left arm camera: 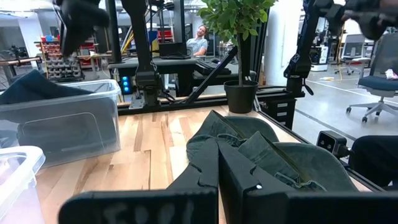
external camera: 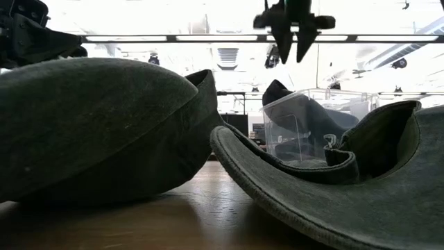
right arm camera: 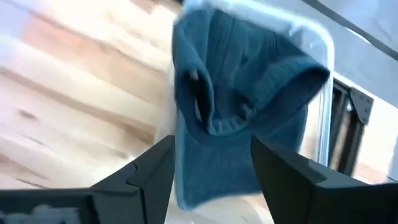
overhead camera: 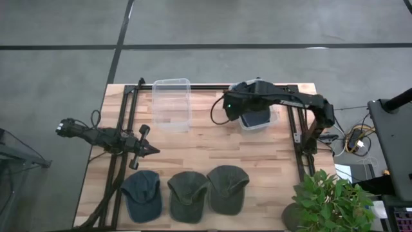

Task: Pick & Place hat
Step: Put the right blue cap into the right transparent bin

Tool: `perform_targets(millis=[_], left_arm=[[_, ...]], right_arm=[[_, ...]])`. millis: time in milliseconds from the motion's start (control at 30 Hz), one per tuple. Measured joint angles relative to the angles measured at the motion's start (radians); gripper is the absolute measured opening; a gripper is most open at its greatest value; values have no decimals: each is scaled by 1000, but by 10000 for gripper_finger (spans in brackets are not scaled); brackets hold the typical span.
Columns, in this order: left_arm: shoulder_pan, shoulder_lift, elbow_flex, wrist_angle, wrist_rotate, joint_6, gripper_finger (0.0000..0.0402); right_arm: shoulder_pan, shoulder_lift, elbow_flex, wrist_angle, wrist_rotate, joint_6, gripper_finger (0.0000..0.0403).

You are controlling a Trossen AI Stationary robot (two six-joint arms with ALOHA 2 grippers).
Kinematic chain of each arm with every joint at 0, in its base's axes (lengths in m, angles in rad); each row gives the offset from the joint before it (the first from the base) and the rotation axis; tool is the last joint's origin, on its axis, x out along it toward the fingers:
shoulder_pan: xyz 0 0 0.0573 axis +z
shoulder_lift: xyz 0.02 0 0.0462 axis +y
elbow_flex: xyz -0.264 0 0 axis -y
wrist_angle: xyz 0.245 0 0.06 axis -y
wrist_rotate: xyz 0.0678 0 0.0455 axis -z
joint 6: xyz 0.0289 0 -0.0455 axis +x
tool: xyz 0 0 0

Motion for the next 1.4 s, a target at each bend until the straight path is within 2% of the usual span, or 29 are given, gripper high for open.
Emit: perform_targets(millis=[300, 700, 900, 1233, 1400], left_arm=[[0, 0, 0, 0, 0, 0, 0], [0, 0, 0, 0, 0, 0, 0], [0, 0, 0, 0, 0, 0, 0], [0, 0, 0, 0, 0, 0, 0], [0, 0, 0, 0, 0, 0, 0]], right_arm=[[3, -10, 48, 162, 27, -61, 199], [-59, 91, 45, 138, 26, -107, 158], [-101, 149, 45, 124, 25, -125, 119], [-157, 254, 45, 46, -5, -122, 17], [-170, 274, 45, 24, -6, -149, 27]])
